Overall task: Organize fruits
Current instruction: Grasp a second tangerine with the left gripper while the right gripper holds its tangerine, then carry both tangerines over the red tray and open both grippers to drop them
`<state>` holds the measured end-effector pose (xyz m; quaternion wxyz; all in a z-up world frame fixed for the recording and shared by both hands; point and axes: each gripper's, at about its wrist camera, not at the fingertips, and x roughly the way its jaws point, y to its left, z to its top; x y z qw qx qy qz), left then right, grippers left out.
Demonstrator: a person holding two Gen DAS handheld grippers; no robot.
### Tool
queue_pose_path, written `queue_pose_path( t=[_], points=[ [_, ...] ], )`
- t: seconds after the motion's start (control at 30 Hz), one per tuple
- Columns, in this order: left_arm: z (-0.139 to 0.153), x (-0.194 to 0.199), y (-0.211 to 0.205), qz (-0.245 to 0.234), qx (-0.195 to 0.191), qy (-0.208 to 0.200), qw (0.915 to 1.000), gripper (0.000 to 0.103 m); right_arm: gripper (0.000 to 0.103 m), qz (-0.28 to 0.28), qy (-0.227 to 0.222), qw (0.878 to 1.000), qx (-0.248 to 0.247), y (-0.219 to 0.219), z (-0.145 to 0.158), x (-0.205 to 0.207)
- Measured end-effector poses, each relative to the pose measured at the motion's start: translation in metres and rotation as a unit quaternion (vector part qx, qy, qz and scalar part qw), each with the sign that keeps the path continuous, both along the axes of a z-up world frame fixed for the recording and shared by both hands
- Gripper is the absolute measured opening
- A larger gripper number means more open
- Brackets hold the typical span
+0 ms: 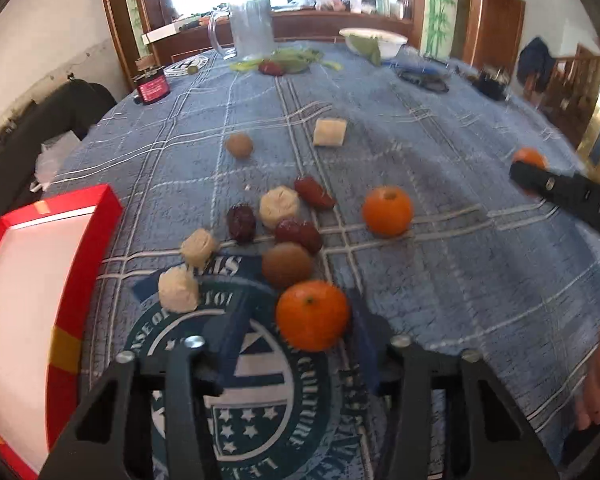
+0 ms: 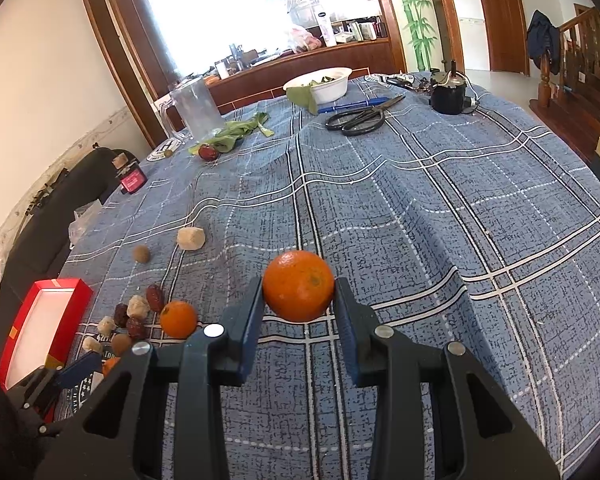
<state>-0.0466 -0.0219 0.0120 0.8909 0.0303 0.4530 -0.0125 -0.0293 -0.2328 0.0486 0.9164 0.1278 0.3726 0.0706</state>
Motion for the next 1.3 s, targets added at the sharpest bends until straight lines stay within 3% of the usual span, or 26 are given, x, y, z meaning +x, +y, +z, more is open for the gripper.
queue_pose_path(
  t=[0.07,0.3,0.7,0.97,1.3],
  points=[
    [0.000,0.001,-0.003,-0.012,-0.002,0.002,0.9999,0.033,0.037,-0.001,0.000,1.000,0.001,0.000,0.000,0.000],
    [0.007,-0.012,-0.009,-0.019,0.000,-0.001,0.9998,0.032,0.037,-0.013,-0.001,1.000,0.010,-0.007,0.000,0.000],
    [0.074,-0.068,-0.001,-0.027,0.013,-0.121,0.9922,0.032,0.036,-0.044,-0.001,0.999,0.012,-0.017,-0.001,0.003],
    [0.105,-0.094,0.024,-0.004,0.026,-0.185,0.9824,0.032,0.036,-0.074,-0.010,0.997,0.004,-0.026,0.000,0.003],
    [0.108,-0.112,0.080,0.061,0.049,-0.203,0.9761,0.032,0.036,-0.104,-0.021,0.994,-0.019,-0.030,0.001,0.001]
  ],
)
